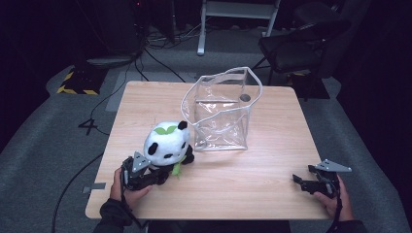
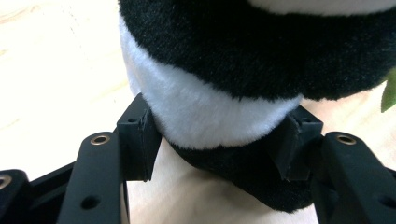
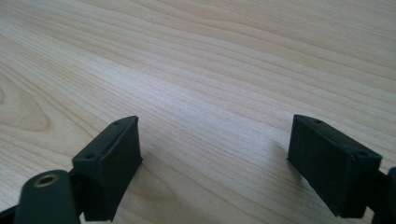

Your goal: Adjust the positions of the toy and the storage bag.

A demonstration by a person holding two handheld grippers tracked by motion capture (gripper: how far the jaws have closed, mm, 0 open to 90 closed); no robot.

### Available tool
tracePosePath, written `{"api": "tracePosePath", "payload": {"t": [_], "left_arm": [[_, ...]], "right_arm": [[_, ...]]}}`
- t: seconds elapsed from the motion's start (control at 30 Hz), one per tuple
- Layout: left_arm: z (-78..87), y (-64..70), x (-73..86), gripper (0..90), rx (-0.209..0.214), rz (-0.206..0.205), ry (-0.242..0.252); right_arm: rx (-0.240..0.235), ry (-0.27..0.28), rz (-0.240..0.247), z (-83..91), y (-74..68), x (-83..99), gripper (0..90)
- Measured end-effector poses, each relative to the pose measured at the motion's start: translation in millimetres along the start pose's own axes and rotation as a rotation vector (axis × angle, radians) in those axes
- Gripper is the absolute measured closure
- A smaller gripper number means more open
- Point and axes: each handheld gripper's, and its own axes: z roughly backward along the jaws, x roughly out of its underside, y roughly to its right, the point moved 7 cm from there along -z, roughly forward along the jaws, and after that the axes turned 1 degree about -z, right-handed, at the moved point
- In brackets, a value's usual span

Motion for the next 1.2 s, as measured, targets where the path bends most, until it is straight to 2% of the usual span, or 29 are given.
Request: {"api": "tracePosePath", "payload": {"t": [0.3,0.47,0.67,0.77,0.83,0.93,1.0,1.1,1.2], "left_arm": [[-20.0,-5.4,-13.8,38.8,-0.016,0.022,0.008],[-25.0,-7.9,-17.0,35.6,0.000,0.036,0.016],[-16.8,-5.1,-15.3,22.6,0.006,0.037,0.024],[-7.6,0.6,-16.8,18.9,0.014,0.011,0.047],[-1.1,3.0,-19.2,18.0,-0.009,-0.019,0.060],[6.9,4.7,-26.0,17.2,-0.003,-0.019,0.096],[10.0,5.1,-31.6,15.9,0.004,-0.004,0.116],[12.2,6.2,-36.9,16.0,0.001,0.003,0.128],[17.7,8.6,-42.1,16.1,-0.002,-0.020,0.146]], "right_arm": [[0.000,0.000,0.000,0.0,0.0,0.0,17.3],[0.000,0.000,0.000,0.0,0.0,0.0,17.3],[0.000,0.000,0.000,0.0,0.0,0.0,17.3],[0.000,0.000,0.000,0.1,-0.1,0.0,17.3],[0.000,0.000,0.000,0.0,-0.1,0.0,17.3],[0.000,0.000,0.000,0.0,0.0,0.0,17.3],[0.000,0.000,0.000,0.0,0.0,0.0,17.3],[-0.001,0.000,0.000,0.0,0.0,0.0,17.3],[-0.001,0.000,0.000,0.0,0.0,0.0,17.3]]}}
